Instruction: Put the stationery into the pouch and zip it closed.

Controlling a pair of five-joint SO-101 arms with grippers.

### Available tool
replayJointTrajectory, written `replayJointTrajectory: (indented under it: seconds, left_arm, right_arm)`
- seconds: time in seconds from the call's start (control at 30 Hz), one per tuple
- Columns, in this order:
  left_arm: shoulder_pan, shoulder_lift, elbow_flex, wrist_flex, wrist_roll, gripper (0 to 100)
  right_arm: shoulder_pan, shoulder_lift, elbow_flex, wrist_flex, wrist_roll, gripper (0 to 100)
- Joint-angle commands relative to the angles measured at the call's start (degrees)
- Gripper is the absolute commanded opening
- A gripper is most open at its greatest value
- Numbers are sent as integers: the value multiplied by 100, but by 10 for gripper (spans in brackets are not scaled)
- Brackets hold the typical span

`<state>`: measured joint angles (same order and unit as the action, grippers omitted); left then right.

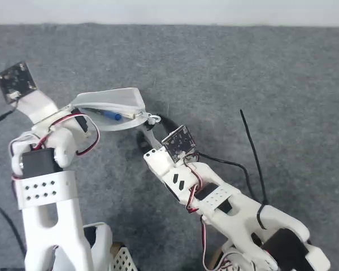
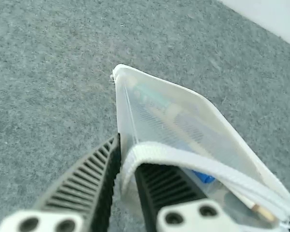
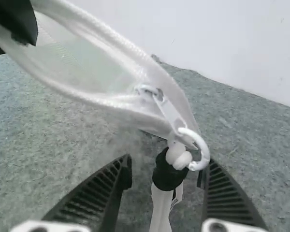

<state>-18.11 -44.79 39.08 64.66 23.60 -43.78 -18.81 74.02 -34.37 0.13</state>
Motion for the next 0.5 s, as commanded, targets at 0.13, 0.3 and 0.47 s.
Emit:
replayJointTrajectory:
  seconds: [0.13,0.3,0.47]
  left_arm:
    - [0,-35,-13,-273,-26,9]
    - [0,-35,-13,-273,-26,9]
    - [0,-35,-13,-264,-35,9]
  right_arm:
    - [-4,-31,-343,-145,79,215]
    - [4,-31,-352,-163,88,128]
    - [4,-57,-360,-163,105,73]
